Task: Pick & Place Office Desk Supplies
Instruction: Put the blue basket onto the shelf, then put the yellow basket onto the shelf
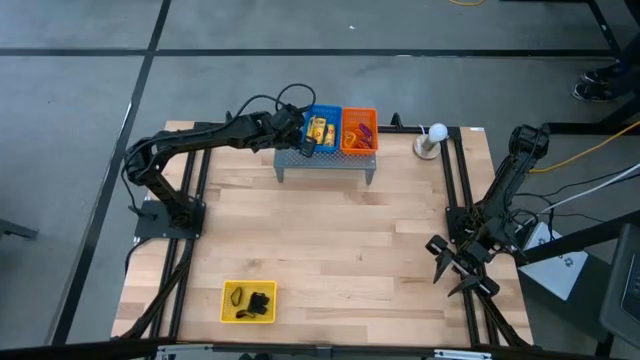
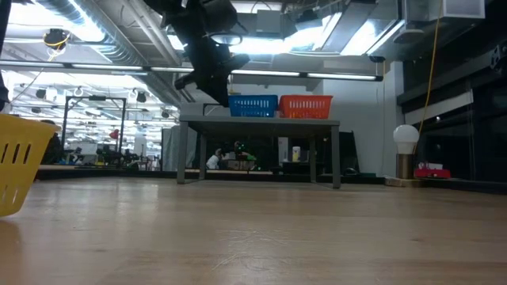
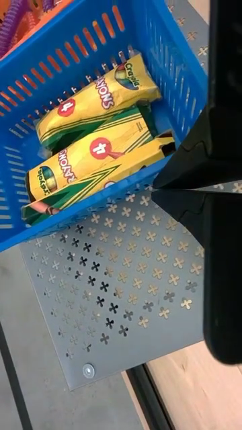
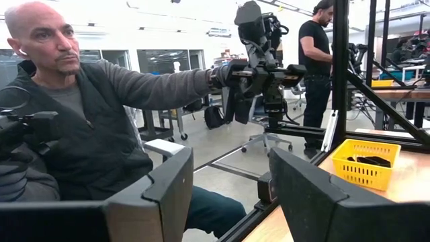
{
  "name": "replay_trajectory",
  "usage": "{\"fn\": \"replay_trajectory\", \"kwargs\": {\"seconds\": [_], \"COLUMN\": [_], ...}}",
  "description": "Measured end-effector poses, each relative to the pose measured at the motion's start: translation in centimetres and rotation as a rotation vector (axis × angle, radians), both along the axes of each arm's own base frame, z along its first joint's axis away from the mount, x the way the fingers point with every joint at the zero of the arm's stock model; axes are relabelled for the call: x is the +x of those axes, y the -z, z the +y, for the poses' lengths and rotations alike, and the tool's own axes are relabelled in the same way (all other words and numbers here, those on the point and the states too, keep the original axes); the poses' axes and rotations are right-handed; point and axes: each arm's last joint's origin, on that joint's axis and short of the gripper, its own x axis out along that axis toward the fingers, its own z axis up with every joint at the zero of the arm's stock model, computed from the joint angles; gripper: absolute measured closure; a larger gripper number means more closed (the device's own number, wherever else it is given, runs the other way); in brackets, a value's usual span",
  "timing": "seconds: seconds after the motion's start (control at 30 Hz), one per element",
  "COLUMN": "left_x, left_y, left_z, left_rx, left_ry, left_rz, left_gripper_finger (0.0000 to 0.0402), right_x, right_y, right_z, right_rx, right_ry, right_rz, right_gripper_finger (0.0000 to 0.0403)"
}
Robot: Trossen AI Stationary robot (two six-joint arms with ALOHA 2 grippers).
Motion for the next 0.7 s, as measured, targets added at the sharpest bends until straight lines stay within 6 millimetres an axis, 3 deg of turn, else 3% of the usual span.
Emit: {"fn": "replay_trajectory", "kwargs": {"seconds": [0.5,0.7], "left_x": [0.3,-0.8], "left_y": [-0.2,0.4], "left_z": [0.0,0.6], "left_rx": [-0.005,-0.030], "left_ry": [0.022,-0.053], "left_rz": [-0.046,0.044], "left_gripper_finger": [0.0393,0.0393], "right_x": [0.0,0.0], "right_y": [0.0,0.0], "right_z": [0.0,0.0], "right_rx": [0.000,0.005], "right_ry": [-0.001,-0.004], "right_rz": [0.000,0.005], "right_gripper_finger": [0.0206,0.0206]}}
